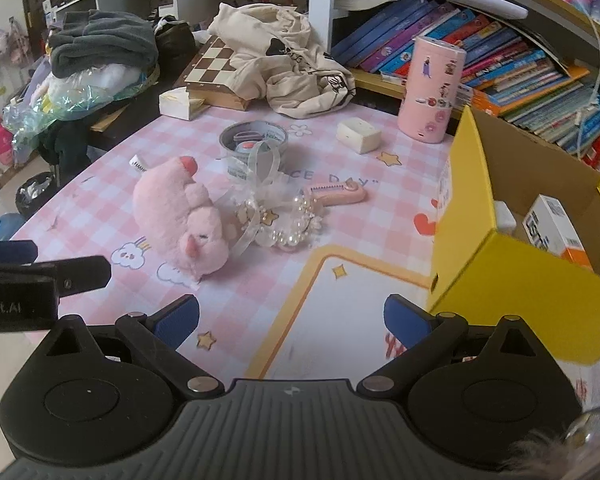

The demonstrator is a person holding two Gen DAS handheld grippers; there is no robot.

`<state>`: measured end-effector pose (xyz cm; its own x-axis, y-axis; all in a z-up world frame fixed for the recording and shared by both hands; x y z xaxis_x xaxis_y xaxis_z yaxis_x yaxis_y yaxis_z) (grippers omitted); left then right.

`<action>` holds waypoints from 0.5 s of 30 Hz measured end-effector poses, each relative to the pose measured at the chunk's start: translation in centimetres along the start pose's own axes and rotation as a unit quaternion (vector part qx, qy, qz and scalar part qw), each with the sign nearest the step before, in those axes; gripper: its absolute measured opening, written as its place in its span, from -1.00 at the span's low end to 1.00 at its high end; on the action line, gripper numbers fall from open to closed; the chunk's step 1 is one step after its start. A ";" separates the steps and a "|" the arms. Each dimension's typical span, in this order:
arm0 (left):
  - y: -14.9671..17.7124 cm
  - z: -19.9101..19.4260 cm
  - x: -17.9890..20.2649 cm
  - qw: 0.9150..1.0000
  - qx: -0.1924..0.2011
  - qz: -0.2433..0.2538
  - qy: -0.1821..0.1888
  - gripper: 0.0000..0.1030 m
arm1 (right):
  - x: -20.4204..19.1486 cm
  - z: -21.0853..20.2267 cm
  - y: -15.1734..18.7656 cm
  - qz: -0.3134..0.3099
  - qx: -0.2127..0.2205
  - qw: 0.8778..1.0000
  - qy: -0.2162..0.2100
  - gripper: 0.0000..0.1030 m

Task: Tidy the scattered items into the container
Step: 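Move the left gripper toward the pink plush pig, then close the left gripper on the pink plush pig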

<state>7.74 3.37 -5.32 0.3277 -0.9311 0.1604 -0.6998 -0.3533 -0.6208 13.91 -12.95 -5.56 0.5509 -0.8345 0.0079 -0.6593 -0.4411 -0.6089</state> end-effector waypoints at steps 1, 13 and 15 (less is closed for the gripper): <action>-0.3 0.3 0.0 1.000 0.002 -0.002 -0.001 0.85 | 0.1 0.3 -0.3 -0.004 0.001 1.000 -0.003 0.92; -2.7 4.8 0.5 1.000 -0.018 -0.025 -0.005 0.83 | 2.1 4.8 -3.0 -0.003 -0.015 0.999 -0.028 0.88; -3.0 5.5 0.6 0.999 -0.020 -0.028 -0.005 0.83 | 2.4 5.5 -3.4 -0.004 -0.018 0.999 -0.031 0.88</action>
<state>13.53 4.34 -7.53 0.3722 -0.9093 0.1863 -0.7058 -0.4076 -0.5794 20.29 -11.63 -7.79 0.5856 -0.8098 -0.0367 -0.6726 -0.4601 -0.5797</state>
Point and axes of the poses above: each gripper's, at about its wrist camera, not at the fingertips, and z roughly the way its jaws point, x to its right, y to its underside, the point moved 5 cm from there along z, roughly the way its jaws point, and after that the axes turned 5 degrees about -x, right-handed, at the moved point
